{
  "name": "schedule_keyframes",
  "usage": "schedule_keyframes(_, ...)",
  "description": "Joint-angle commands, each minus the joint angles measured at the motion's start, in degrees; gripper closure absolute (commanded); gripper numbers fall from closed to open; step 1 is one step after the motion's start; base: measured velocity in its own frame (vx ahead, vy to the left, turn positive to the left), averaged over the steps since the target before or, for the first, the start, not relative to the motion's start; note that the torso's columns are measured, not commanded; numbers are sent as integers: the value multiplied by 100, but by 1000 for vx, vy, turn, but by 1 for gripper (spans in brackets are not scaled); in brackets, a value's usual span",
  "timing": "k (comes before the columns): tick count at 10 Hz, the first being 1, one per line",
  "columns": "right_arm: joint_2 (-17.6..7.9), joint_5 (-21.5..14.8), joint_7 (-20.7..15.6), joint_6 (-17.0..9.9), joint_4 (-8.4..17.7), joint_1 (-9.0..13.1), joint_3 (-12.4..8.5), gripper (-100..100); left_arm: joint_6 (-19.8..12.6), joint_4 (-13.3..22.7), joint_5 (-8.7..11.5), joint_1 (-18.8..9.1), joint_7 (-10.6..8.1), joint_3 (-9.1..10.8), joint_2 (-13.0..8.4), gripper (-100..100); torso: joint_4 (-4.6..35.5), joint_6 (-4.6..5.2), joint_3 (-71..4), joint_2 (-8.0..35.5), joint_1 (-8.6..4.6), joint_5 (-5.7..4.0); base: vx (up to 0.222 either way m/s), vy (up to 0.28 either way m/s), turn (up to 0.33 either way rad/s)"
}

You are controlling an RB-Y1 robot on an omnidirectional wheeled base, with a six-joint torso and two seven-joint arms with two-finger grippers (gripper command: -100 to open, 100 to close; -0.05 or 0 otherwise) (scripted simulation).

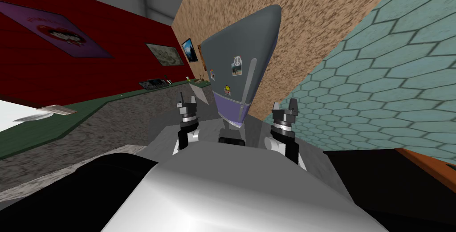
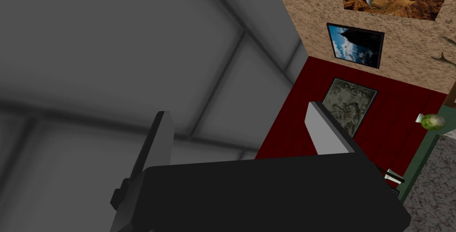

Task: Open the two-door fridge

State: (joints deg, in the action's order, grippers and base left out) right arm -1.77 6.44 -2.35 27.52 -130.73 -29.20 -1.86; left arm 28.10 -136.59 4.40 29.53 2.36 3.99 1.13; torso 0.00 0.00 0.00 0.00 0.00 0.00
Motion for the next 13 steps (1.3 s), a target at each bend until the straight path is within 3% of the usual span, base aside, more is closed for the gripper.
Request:
schedule_keyframes(1,0,0,0,0,0,0,0,0,0,0,0,0,0,0,0,0,235,0,-467,232,0,0,0,0,0)
schedule_keyframes(9,0,0,0,1,-2,0,0,0,1,-2,0,0,0,0,0,0,3537,0,-7073,3539,0,0,0,0,0)
schedule_keyframes(10,-192,-106,-103,-45,44,16,-22,-100,1,-2,0,0,0,0,0,0,3960,0,-7919,3962,0,0,23,23,-19)
schedule_keyframes(13,-466,-477,-465,-200,178,65,-100,-100,0,1,0,1,0,0,1,0,4218,0,-8459,4210,14,4,56,67,-33)
